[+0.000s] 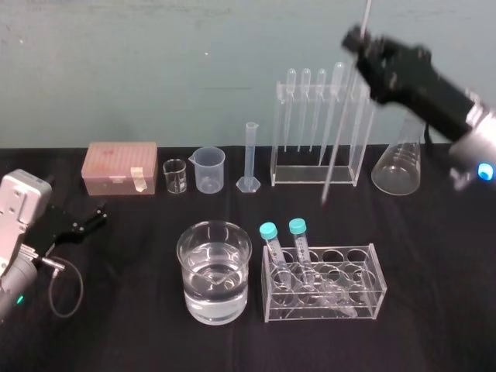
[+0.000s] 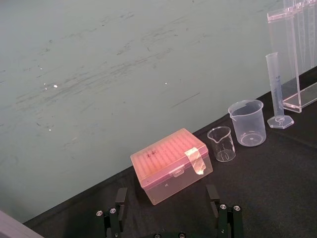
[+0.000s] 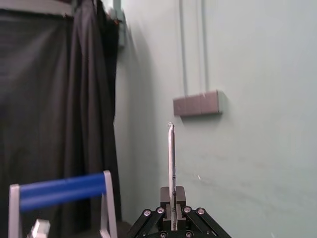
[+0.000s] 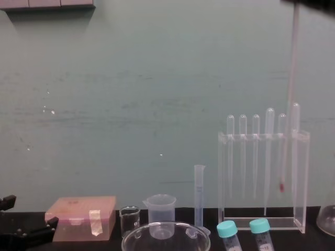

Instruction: Hold the thermometer with one hand and immerse one end into the beaker, then reinsert it into the test tube rack.

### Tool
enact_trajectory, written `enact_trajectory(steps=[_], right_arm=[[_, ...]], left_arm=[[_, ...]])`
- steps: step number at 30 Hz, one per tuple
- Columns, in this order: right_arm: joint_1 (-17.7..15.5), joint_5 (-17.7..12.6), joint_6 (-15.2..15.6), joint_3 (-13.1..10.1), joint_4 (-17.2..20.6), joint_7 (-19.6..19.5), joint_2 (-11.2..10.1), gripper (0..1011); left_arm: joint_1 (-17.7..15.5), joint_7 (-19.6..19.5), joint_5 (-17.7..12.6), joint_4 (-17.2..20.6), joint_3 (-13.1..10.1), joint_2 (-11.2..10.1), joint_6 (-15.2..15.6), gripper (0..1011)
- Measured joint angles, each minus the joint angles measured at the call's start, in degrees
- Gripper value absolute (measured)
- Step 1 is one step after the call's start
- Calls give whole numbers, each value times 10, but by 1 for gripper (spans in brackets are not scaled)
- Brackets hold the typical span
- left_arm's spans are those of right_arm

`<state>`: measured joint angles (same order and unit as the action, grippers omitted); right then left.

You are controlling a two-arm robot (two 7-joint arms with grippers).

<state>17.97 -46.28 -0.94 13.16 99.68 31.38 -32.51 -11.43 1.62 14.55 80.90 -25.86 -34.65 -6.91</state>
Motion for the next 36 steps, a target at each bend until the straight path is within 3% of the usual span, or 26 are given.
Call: enact_trajectory(steps=[4, 9, 14, 19, 24, 36], right_arm=[[45, -20, 26, 10, -4, 3, 6, 56], [94, -22, 35, 45, -28, 11, 25, 56], [123, -20, 34, 100, -57, 41, 55, 56], [134, -20, 27, 144, -81, 71, 75, 56], [139, 0, 0, 188, -124, 100, 88, 56], [128, 16, -25, 222, -192, 127, 101, 56]], left_arm=[[0, 0, 0, 0, 0, 0, 0, 1008], [0, 0, 0, 0, 0, 0, 0, 1008], [0, 0, 0, 0, 0, 0, 0, 1008], [0, 0, 0, 0, 0, 0, 0, 1008], [0, 0, 0, 0, 0, 0, 0, 1008], [0, 0, 0, 0, 0, 0, 0, 1008]])
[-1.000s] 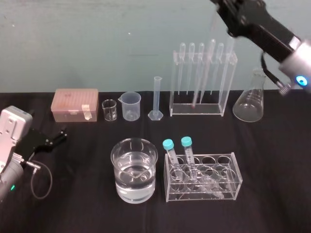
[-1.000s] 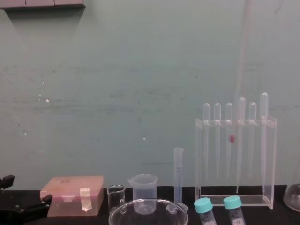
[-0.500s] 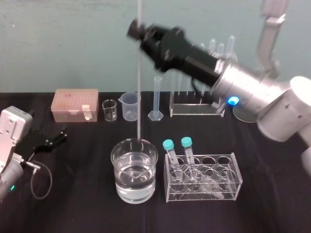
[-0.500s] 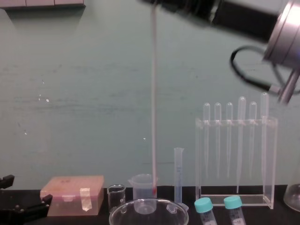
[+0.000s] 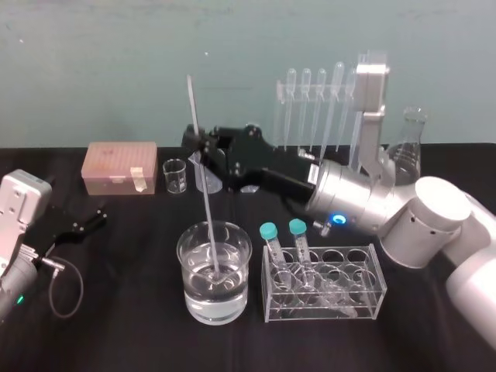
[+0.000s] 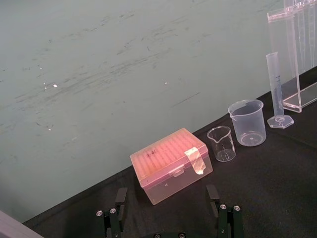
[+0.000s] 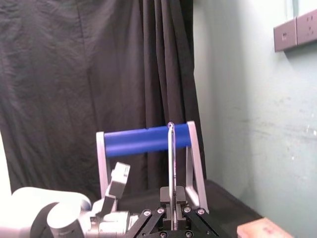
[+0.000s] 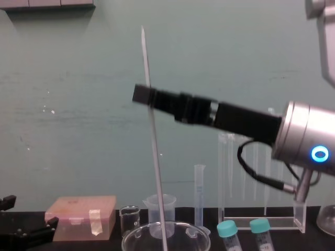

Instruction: Hold the thermometer with one hand and immerse one end into the beaker, then reinsert it into the test tube rack.

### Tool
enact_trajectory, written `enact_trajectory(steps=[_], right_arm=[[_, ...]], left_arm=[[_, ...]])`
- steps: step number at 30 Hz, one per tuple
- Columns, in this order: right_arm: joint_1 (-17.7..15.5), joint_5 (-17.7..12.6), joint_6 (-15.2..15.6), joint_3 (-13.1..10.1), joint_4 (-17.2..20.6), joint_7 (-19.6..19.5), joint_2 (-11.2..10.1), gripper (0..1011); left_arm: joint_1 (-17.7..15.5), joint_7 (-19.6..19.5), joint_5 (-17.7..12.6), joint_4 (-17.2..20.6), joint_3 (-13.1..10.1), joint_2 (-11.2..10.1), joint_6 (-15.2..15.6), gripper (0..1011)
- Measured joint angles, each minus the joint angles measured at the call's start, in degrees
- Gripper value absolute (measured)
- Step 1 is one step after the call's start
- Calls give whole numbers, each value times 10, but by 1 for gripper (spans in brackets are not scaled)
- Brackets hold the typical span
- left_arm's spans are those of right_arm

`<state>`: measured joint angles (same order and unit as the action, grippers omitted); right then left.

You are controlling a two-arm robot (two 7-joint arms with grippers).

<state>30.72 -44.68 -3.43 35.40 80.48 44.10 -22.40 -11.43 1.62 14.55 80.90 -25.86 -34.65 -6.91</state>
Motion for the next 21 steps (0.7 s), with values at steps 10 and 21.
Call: enact_trajectory(steps=[10, 21], right_arm=[[-11, 8, -9, 6, -23, 8, 3, 56], [-15, 13, -10, 5, -25, 12, 5, 55]], left_arm=[[0, 0, 0, 0, 0, 0, 0, 1008], [0, 0, 0, 0, 0, 0, 0, 1008]])
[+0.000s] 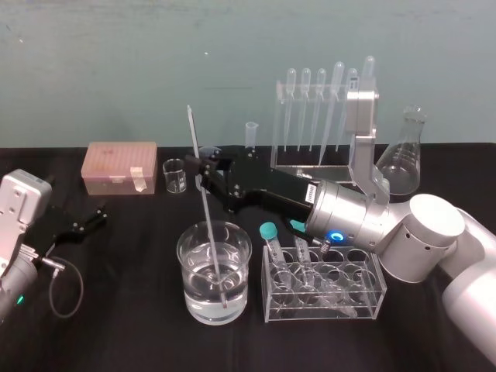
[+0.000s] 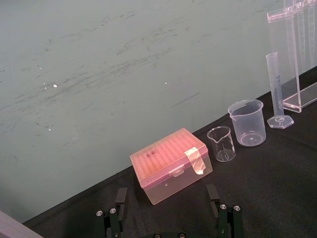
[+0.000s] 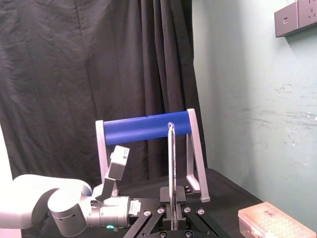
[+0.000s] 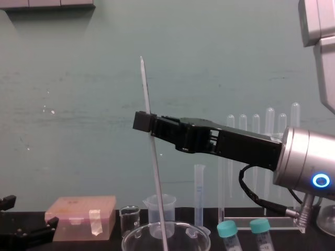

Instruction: Hold the thermometer with one hand and immerse one end into the beaker, then reinsert it into the test tube rack.

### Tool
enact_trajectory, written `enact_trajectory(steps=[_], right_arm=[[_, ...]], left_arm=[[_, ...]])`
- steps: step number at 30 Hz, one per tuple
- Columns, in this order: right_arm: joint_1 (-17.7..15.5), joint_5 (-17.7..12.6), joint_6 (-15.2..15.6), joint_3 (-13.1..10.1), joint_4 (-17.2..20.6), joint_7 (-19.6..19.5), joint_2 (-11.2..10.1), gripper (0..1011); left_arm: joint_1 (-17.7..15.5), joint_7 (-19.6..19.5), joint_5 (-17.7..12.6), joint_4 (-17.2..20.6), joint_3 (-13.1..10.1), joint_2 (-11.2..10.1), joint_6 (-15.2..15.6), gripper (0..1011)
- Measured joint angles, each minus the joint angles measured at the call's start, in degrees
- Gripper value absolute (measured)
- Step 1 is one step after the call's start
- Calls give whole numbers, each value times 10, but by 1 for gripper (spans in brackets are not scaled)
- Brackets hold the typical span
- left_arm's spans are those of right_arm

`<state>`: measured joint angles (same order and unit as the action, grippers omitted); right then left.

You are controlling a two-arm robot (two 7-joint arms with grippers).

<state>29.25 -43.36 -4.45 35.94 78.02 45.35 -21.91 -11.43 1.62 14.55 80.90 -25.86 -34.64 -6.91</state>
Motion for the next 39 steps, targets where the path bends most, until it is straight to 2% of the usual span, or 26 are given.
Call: enact_trajectory(steps=[39], right_arm=[[4, 6, -1, -2, -11, 9, 2, 56]], left_arm=[[0, 0, 0, 0, 0, 0, 0, 1008]])
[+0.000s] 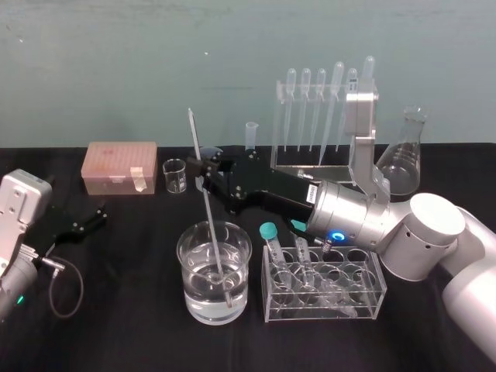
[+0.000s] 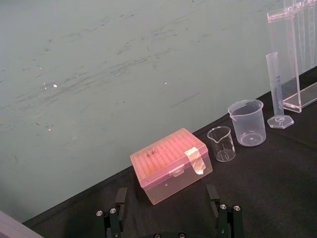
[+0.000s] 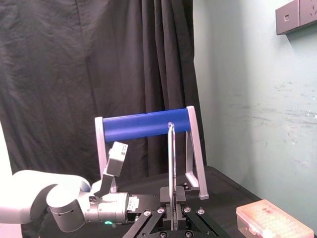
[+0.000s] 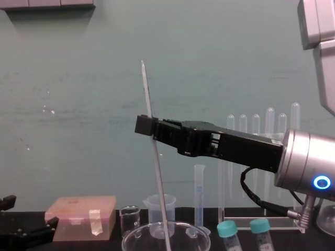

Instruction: Hold the thermometer with one hand and immerse one end into the beaker, then reinsert it into the test tube rack.

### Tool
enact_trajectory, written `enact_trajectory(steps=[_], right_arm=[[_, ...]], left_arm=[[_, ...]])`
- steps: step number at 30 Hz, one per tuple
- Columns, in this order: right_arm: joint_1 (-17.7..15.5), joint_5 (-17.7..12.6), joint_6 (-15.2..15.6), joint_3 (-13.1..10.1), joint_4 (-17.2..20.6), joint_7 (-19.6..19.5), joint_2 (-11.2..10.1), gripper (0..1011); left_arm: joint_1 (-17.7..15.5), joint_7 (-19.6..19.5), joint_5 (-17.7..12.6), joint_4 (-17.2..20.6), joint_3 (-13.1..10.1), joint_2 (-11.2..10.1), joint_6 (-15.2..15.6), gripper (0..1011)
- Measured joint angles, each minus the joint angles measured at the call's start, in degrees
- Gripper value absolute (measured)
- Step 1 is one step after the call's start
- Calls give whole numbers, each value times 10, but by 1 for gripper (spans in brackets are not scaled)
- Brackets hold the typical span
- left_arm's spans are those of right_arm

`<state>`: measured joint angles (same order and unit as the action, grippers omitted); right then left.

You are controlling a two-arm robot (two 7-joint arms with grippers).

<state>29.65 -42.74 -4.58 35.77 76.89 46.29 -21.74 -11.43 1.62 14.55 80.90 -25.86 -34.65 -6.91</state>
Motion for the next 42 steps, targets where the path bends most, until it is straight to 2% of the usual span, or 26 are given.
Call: enact_trajectory(steps=[42], right_arm=[[-2, -1, 3, 3, 9, 1, -5, 56]], left_arm=[[0, 0, 0, 0, 0, 0, 0, 1008]])
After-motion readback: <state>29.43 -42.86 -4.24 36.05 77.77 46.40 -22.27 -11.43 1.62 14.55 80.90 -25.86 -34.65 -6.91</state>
